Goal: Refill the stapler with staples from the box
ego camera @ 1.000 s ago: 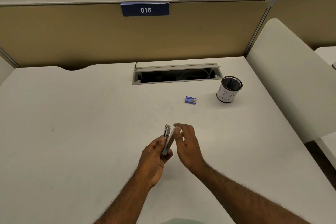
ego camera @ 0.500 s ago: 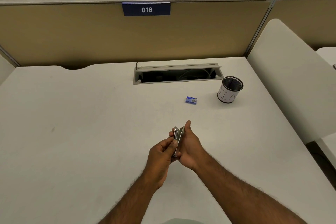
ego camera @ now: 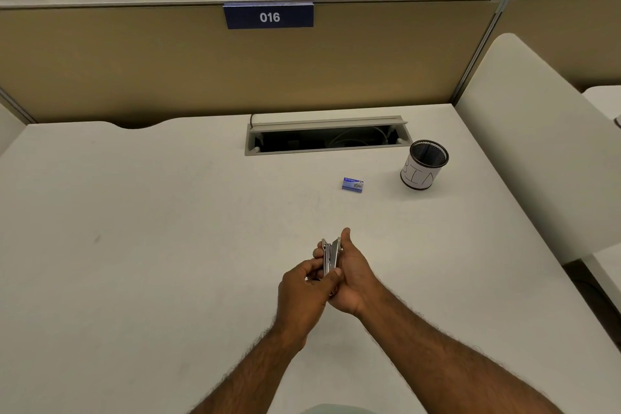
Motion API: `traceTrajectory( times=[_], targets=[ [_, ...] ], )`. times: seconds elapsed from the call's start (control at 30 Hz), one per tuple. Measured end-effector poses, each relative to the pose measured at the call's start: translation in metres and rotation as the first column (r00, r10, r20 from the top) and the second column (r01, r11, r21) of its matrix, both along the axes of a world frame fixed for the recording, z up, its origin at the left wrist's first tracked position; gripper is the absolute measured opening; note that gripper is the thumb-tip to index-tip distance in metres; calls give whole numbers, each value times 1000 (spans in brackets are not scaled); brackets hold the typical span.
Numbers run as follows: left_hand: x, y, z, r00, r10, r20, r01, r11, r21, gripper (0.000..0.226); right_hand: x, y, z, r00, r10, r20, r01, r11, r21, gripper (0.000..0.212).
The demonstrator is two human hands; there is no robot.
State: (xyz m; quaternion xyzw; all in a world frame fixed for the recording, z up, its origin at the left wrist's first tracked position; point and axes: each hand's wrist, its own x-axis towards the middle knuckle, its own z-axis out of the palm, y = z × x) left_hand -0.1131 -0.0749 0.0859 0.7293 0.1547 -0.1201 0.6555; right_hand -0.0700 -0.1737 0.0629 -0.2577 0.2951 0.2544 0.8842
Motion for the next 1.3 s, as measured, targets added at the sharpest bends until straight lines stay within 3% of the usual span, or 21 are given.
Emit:
traceTrajectory(
  times=[0.4, 0.5, 0.57, 0.63, 0.7, 0.77, 1.03, 1.3],
  targets=[
    [2, 0, -10, 999, 43, 13, -44, 985, 165, 24, 5, 8, -9, 999, 41, -5, -41, 996, -81, 59],
    [10, 5, -19, 998, 59, 24, -63, 958, 281, 28, 9, 10, -15, 993, 113, 13, -107, 965, -241, 64],
    [17, 10, -27, 999, 47, 25, -53, 923, 381, 30, 13, 15, -19, 986, 164, -30, -156, 843, -515, 54],
    [28, 13, -35, 999, 49, -1, -44, 901, 432, 28, 18, 21, -23, 977, 204, -60, -176, 620, -764, 40],
    [39, 14, -41, 997, 73, -36, -48, 892, 450, 24, 24, 25, -27, 963, 268, -28, -142, 416, -898, 28],
    [53, 14, -46, 994, 91, -63, -49, 875, 482, 20, 31, 27, -30, 942, 335, -12, -125, 319, -939, 25],
    [119, 7, -49, 991, 123, -47, -79, 841, 535, 15, 84, 28, -36, 890, 454, 40, -78, 238, -968, 22],
    [147, 15, -58, 996, 7, -91, 48, 804, 593, 21, 110, 22, -45, 884, 466, 25, -56, 160, -985, 19]
  ],
)
